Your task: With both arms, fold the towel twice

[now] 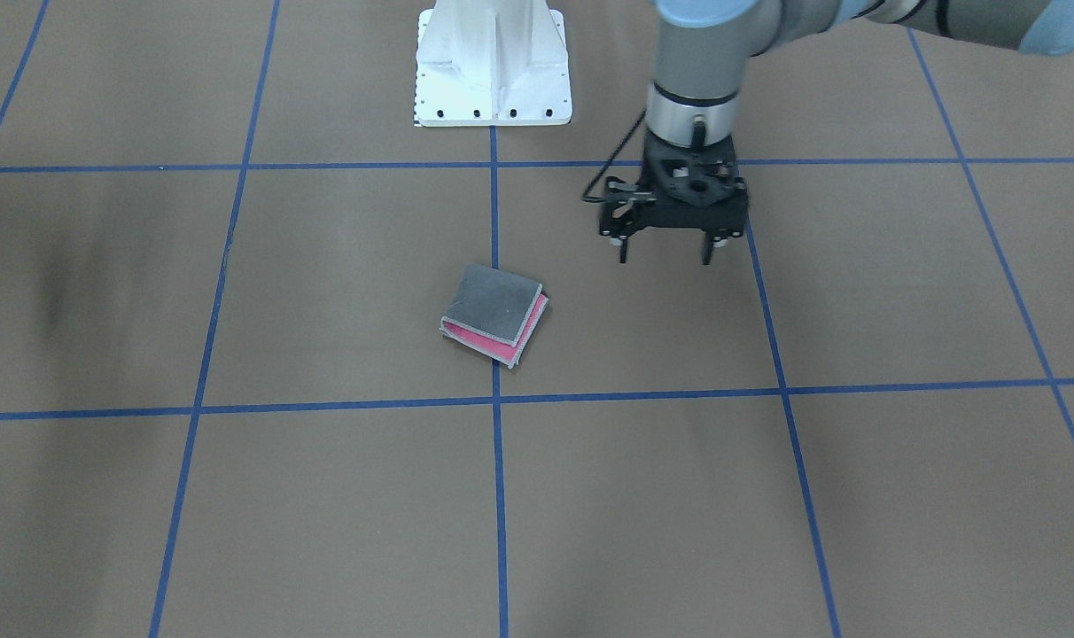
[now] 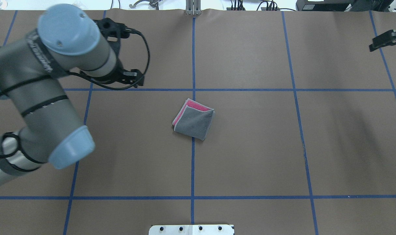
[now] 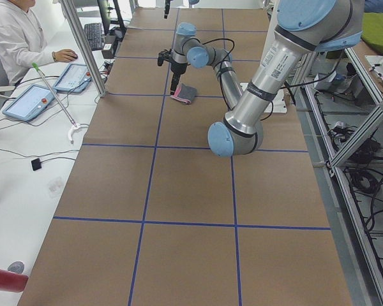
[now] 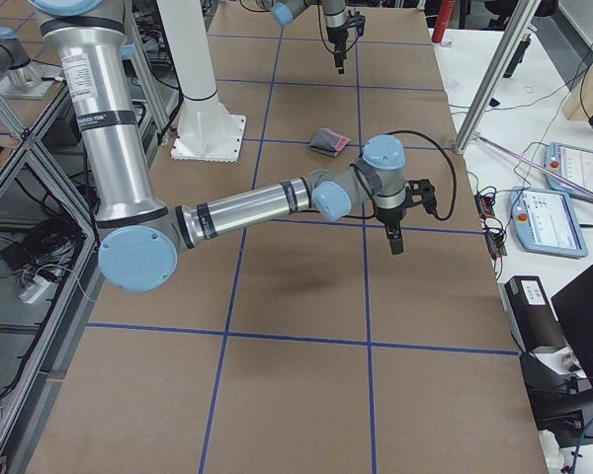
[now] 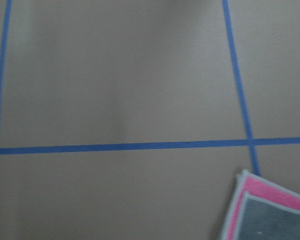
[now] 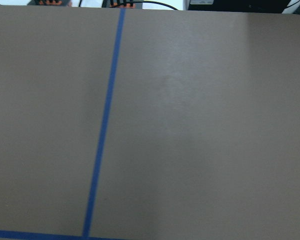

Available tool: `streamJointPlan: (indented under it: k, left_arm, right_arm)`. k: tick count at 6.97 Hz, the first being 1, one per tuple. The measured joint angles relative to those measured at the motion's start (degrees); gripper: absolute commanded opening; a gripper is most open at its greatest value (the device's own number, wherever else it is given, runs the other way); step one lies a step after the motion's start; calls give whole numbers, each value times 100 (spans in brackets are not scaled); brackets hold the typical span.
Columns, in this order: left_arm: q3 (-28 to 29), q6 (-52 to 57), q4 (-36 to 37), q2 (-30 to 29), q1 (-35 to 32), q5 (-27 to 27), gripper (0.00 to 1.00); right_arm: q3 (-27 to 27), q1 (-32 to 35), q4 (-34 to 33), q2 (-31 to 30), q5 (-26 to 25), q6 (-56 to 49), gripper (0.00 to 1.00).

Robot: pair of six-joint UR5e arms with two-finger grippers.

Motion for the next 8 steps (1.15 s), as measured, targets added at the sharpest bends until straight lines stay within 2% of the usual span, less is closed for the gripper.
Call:
streamJointPlan:
  k: [2,4,6,7,8]
  left_arm:
    - [-229,2040,10,1100,-1356,-772,100]
    - [80,3996,1,1922,-2733,-1635,100]
    - [1199,5095,-41,2355,-3874,-2551,100]
    - [1714,5246,-249,2484,-4215,-2723,100]
    - [1997,5314,-705,2692,-4490,-2788,100]
  right_arm:
    - [-918,995,0,-181,317,-1614,100]
    - [-1458,1556,0,-404,381,-2389,100]
    - [-1326,1725,-318,-481,384,-2426,100]
    - [-989,1737,-734,-434,387,-2249,100]
    - [-599,1716,-1118,-415,391,-2010,100]
